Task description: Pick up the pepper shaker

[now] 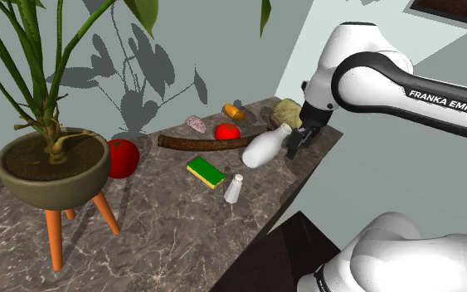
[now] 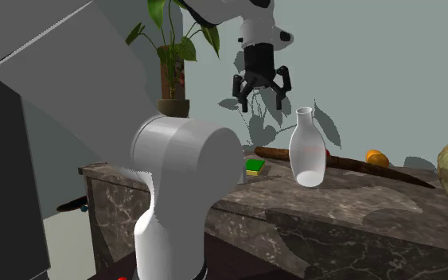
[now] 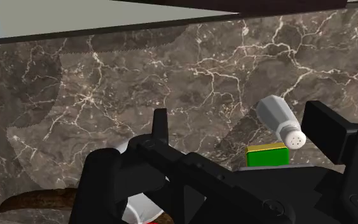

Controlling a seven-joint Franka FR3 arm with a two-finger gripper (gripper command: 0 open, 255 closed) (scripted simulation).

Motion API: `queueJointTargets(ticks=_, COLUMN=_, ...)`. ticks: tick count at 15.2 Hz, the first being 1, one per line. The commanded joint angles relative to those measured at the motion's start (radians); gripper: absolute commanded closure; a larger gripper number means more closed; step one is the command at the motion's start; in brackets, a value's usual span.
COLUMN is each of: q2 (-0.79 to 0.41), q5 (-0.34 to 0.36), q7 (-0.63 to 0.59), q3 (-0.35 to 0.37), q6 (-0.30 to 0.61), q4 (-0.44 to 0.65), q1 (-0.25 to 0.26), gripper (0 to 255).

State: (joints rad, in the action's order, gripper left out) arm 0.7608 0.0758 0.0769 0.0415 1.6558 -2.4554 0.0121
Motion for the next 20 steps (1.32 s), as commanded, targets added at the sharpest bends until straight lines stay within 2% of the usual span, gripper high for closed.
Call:
queueJointTargets(ticks=1, q2=0.000, q5=0.000, q7=0.000, q3=0.000, q6=0.000, q4=0.000, q1=0.000, gripper=0)
queueJointTargets(ticks=8, q2=-0.124, q5=-0.041, q7=-0.070, q3=0.083, q6=0.246, q4=-0.081, q1=0.051, gripper=0)
queueJointTargets(ticks=15, q2=-0.316, q5=-0.046, q7=-0.150, q3=0.174, q6=0.492, q4=-0.095, q1=0.084, gripper=0)
queueJointTargets(ticks=20, q2=-0.368, q5=-0.036, q7=-0.170, q3=0.190, q6=0.578, q4=-0.125, q1=0.084, gripper=0)
